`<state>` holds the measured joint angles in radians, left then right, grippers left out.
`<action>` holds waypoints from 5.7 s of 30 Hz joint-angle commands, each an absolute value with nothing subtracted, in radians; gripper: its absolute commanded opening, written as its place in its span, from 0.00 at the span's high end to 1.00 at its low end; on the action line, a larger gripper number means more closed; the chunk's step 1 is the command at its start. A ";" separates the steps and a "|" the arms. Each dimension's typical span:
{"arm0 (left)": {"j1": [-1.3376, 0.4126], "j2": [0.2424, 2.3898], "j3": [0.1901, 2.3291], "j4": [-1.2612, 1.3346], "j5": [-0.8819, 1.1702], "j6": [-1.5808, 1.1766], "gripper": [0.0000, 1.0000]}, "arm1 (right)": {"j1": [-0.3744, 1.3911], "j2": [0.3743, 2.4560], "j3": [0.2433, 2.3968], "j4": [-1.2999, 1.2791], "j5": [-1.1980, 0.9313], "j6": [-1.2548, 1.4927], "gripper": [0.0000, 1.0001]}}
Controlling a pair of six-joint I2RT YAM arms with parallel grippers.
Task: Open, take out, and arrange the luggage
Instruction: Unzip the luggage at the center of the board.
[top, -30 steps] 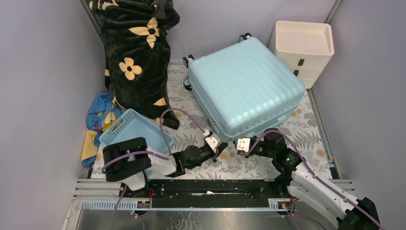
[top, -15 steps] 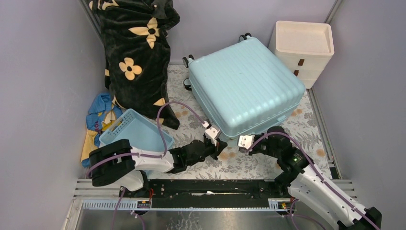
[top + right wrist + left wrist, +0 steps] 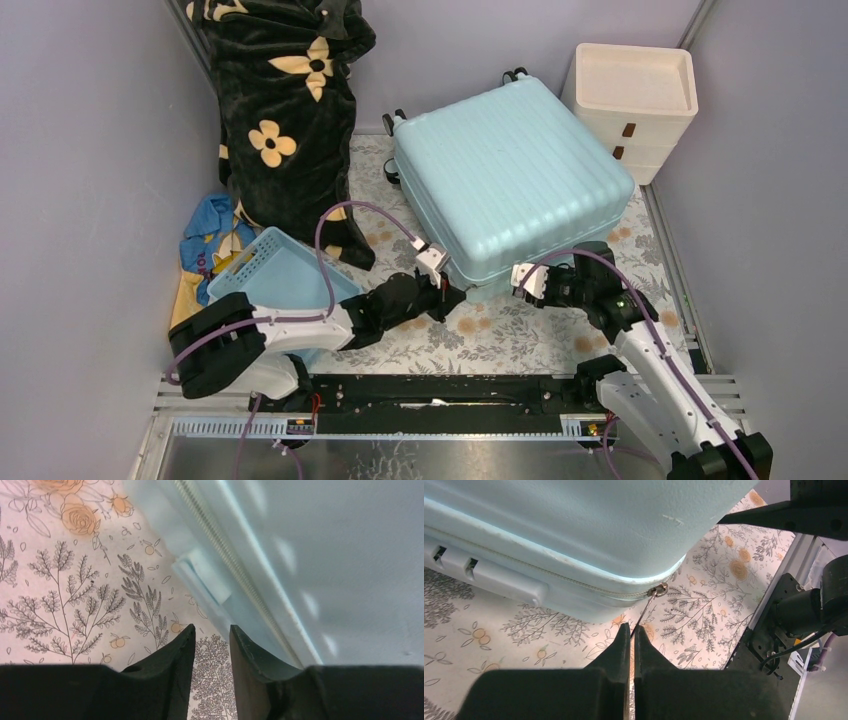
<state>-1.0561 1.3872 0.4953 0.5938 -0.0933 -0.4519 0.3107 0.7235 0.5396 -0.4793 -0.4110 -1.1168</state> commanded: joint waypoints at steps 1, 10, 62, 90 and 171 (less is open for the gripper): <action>-0.964 1.342 0.508 0.491 -0.275 -0.431 1.00 | 0.282 0.751 0.579 -0.520 -0.496 -1.267 0.59; -0.956 1.310 0.514 0.442 -0.238 -0.400 1.00 | 0.280 0.854 0.534 -0.398 -0.518 -1.456 0.52; -0.853 1.087 0.321 0.634 0.246 -0.208 0.41 | 0.141 1.106 0.633 -0.582 -0.547 -1.809 0.96; -0.689 1.768 0.386 1.563 0.628 -0.649 0.29 | 0.143 1.083 0.592 -0.547 -0.588 -1.791 0.94; -0.696 1.380 0.541 0.521 0.100 -0.395 1.00 | 0.142 1.031 0.543 -0.480 -0.493 -1.667 0.96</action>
<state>-0.7193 1.3972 0.4709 0.6693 0.3042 -0.4980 0.1497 1.0344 0.5705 -0.4427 -0.5587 -1.7424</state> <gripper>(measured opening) 0.011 0.094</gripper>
